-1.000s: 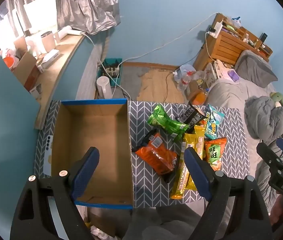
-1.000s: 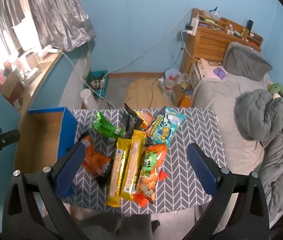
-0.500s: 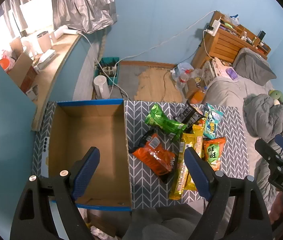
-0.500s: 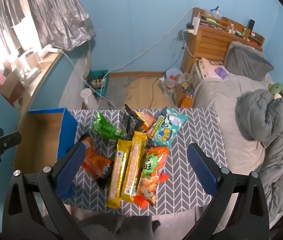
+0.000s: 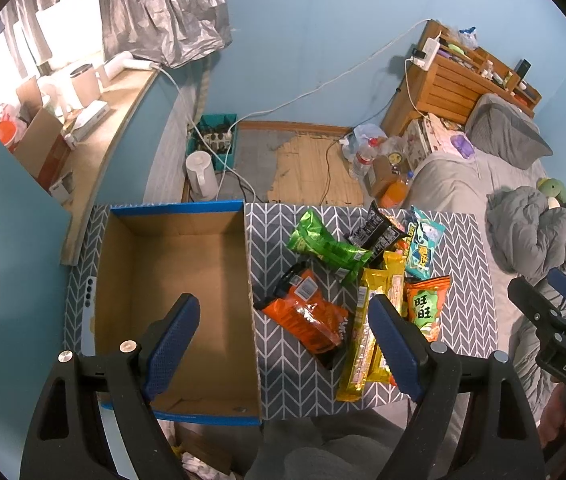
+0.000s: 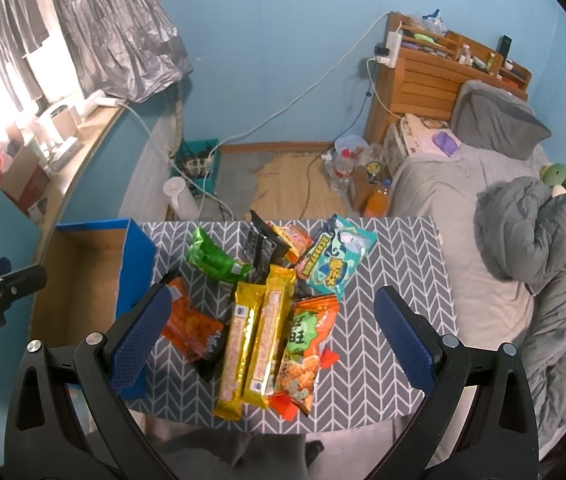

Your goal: Organize snacks

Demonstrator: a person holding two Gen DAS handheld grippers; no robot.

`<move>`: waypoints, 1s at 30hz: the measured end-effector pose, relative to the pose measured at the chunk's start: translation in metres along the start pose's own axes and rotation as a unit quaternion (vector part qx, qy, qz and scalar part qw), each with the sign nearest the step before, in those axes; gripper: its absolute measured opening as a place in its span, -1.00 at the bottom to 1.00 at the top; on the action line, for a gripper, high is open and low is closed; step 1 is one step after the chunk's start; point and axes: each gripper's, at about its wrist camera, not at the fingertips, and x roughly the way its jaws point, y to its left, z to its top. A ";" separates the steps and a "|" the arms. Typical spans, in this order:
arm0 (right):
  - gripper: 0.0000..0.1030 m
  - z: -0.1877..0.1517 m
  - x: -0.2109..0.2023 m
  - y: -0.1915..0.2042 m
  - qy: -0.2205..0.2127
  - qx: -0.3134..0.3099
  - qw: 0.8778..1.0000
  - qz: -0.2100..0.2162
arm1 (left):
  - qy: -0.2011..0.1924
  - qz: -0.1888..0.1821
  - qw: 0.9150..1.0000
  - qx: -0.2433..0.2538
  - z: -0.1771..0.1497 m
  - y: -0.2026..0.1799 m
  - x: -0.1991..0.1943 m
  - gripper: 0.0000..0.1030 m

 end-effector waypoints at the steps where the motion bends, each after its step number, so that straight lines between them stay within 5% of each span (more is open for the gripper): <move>1: 0.94 0.000 0.000 0.000 0.001 0.000 1.000 0.001 | 0.001 0.000 1.000 0.000 0.000 0.000 0.001 0.70; 30: 0.94 0.004 0.002 0.003 0.003 0.000 1.000 0.005 | 0.012 -0.010 1.000 0.003 -0.002 -0.008 0.005 0.70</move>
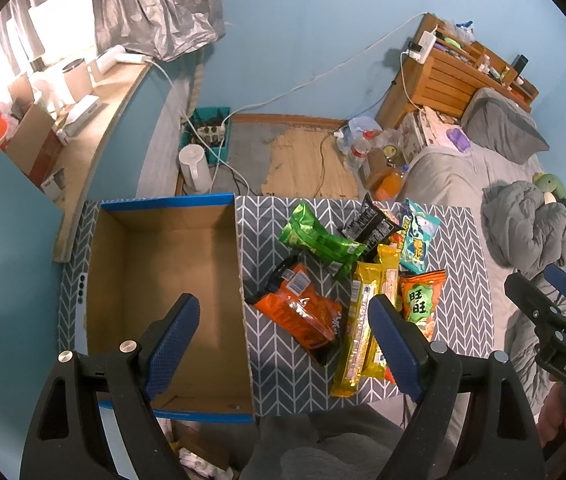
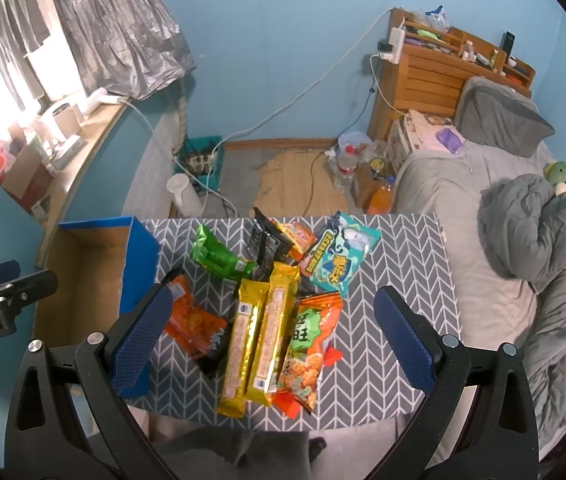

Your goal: Organize snacks

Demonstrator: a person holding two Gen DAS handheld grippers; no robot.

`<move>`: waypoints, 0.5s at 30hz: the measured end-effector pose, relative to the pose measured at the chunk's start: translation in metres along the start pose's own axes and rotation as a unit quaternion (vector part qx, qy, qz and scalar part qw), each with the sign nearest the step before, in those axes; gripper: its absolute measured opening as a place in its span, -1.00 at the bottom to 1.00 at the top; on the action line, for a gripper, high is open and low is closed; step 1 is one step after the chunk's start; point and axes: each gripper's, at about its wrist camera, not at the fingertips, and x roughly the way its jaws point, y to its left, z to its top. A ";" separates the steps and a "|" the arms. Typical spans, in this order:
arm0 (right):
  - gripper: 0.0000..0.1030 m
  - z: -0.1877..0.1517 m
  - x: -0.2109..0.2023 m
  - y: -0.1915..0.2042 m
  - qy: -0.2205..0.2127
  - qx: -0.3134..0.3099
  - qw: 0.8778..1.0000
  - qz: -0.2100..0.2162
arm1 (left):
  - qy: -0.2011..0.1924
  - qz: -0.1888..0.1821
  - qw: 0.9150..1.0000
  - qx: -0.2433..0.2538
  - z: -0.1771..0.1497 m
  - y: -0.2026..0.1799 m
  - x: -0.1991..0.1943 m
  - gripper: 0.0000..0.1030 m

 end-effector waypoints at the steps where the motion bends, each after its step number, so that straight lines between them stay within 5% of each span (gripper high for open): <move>1: 0.94 0.000 0.000 0.000 0.000 0.000 1.000 0.001 | 0.000 0.000 1.000 0.000 0.000 0.000 0.000 0.70; 15: 0.94 0.002 0.002 -0.001 0.002 0.001 1.000 0.001 | 0.009 -0.004 1.000 -0.005 0.001 -0.002 0.006 0.70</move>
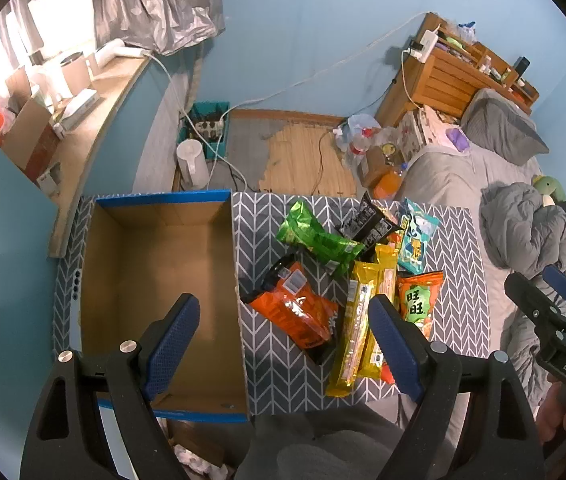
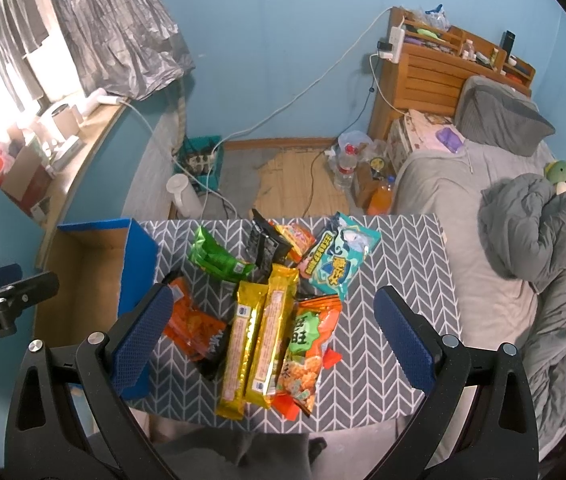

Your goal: Organize snacks

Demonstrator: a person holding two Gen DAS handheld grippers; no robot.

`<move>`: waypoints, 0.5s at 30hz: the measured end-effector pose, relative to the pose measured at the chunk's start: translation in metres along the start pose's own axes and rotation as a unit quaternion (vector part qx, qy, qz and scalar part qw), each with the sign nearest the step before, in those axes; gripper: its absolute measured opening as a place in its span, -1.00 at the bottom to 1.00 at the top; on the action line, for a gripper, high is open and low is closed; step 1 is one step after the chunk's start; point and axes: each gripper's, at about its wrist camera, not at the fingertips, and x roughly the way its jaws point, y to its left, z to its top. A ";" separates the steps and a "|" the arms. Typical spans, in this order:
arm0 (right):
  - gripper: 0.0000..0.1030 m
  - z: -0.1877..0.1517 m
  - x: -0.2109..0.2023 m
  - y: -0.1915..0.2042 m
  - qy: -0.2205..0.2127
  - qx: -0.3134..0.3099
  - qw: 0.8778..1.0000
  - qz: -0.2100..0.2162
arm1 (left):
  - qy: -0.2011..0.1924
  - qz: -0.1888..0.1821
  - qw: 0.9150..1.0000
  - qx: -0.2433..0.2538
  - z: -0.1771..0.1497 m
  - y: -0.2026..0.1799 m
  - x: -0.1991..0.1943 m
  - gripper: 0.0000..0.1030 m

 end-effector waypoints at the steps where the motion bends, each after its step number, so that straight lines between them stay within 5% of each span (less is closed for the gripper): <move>1: 0.94 -0.001 -0.001 0.000 0.000 0.000 1.000 0.000 | 0.001 -0.001 1.000 -0.001 0.000 0.000 0.001 0.70; 15: 0.94 -0.005 0.000 0.000 0.004 0.003 1.000 0.000 | 0.016 -0.010 1.000 -0.004 0.003 -0.004 0.007 0.70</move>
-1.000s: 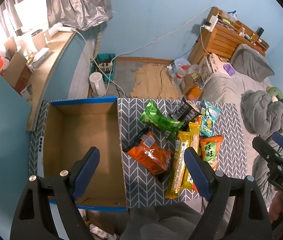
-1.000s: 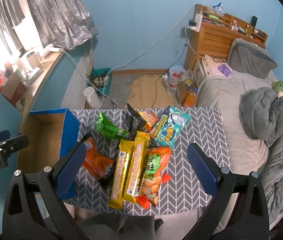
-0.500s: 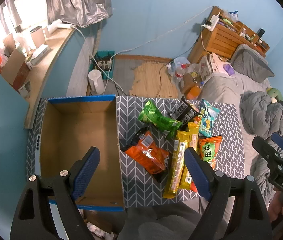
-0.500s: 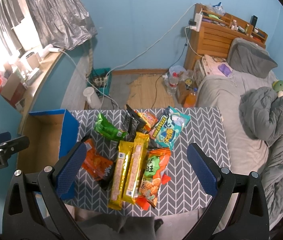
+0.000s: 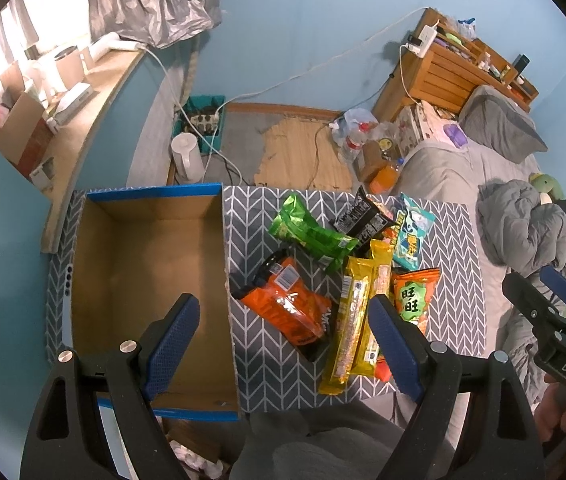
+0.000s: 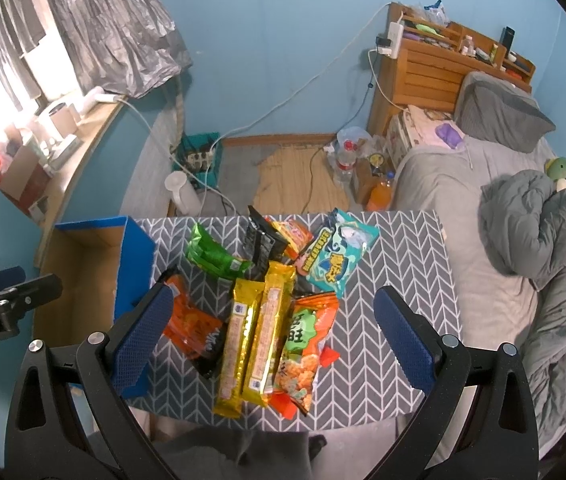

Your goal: Organize snacks

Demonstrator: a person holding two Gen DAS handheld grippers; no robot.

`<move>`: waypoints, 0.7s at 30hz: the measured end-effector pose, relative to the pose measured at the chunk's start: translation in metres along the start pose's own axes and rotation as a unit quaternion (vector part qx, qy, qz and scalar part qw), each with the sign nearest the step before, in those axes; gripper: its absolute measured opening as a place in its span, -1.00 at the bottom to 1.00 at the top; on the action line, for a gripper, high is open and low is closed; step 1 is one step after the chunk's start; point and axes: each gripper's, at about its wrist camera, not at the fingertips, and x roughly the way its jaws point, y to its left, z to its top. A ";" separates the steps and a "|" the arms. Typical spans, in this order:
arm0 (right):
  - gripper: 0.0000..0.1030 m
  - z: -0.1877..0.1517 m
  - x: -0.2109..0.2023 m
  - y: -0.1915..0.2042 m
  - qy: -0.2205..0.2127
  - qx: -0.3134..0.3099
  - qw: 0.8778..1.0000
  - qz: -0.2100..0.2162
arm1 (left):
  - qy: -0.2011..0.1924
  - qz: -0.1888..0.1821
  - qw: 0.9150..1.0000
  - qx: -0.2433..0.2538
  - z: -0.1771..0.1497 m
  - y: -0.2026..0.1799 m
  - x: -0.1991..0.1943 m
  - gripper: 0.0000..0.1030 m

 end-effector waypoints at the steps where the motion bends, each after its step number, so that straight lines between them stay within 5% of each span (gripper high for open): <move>1: 0.94 -0.002 0.003 -0.002 0.002 0.002 1.000 0.001 | 0.002 0.000 1.000 0.000 0.000 0.000 0.001 0.70; 21: 0.94 -0.026 0.055 -0.055 0.064 0.035 0.997 0.005 | 0.101 0.001 0.994 -0.038 -0.020 0.001 0.096 0.70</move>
